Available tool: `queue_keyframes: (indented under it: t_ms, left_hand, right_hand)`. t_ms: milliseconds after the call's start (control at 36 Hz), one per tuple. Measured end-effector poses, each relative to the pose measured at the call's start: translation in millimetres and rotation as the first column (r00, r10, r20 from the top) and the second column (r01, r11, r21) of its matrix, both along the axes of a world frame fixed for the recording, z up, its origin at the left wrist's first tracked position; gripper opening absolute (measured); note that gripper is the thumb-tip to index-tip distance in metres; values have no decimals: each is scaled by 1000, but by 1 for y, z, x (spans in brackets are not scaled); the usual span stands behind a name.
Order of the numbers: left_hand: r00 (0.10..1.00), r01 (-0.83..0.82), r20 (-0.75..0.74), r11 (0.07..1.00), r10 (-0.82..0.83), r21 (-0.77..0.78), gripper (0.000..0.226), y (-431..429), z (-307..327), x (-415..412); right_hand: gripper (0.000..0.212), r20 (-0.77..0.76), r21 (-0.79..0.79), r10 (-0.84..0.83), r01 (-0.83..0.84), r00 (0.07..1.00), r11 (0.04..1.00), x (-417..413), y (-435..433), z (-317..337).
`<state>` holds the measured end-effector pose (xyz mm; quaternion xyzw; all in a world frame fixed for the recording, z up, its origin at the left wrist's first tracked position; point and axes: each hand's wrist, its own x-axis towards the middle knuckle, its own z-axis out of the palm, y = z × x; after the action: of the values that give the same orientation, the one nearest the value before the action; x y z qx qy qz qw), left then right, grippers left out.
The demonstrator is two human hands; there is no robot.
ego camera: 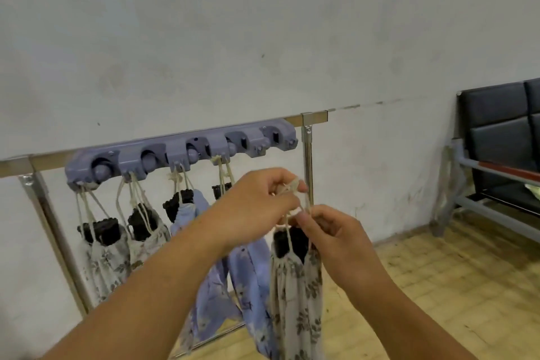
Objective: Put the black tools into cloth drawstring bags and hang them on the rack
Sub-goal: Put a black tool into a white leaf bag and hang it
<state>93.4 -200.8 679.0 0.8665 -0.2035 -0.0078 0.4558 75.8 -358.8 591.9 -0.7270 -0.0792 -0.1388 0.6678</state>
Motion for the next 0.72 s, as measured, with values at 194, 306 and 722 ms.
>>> queue_keyframes:
  t_ms: [194,306,722]
  left_hand:
    - [962,-209,191,976,196,53,23,0,55,79]
    - [888,-358,371,916,273,183,23,-3,51,120]
    - [862,-284,325,901,389,-327,3,9,-72,118]
  right_hand:
    - [24,66,-1,-150,150,987,989,84,20,46]
    - [31,75,-52,-222,226,972,973,129,33,54]
    - [35,143,60,-240,234,960,970,118,69,-81]
